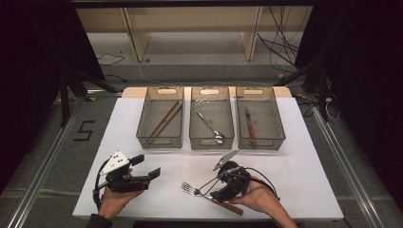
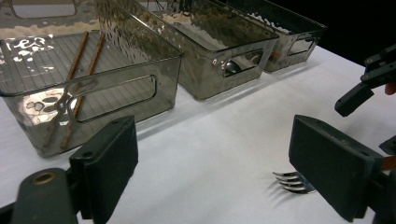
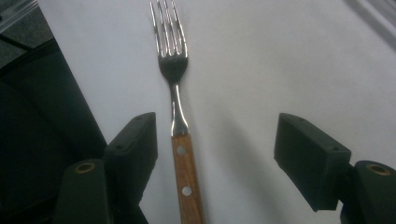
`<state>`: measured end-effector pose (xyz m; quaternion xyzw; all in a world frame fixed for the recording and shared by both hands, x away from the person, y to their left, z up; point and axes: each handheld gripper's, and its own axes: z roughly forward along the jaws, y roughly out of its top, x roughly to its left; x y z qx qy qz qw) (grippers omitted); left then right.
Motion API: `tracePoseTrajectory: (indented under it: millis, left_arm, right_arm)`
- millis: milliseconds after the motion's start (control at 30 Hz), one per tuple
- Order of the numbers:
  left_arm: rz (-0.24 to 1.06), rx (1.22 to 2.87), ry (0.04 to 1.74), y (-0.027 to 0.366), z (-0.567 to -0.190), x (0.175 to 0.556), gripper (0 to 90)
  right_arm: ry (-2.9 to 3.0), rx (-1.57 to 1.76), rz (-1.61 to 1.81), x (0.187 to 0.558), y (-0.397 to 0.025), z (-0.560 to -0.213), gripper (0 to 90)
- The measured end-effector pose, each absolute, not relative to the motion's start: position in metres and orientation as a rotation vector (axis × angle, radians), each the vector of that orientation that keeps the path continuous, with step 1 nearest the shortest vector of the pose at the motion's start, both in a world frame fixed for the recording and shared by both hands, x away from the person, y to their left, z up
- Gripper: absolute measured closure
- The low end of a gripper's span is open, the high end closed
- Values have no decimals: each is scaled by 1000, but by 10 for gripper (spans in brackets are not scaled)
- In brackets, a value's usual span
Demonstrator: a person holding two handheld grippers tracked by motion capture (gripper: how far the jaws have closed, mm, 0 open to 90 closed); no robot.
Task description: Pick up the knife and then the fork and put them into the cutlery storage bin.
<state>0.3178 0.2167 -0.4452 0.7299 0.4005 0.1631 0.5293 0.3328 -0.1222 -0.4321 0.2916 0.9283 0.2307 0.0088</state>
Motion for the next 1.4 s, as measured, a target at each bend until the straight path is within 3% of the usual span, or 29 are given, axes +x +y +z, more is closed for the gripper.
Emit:
tracePoseTrajectory:
  millis: [767, 1400]
  left_arm:
    - [392, 1745, 955, 216, -445, 318, 154]
    - [390, 1751, 952, 216, -446, 318, 154]
  right_arm:
    - [3011, 844, 497, 321, -110, -451, 554]
    - [2973, 731, 379, 317, -104, -459, 675]
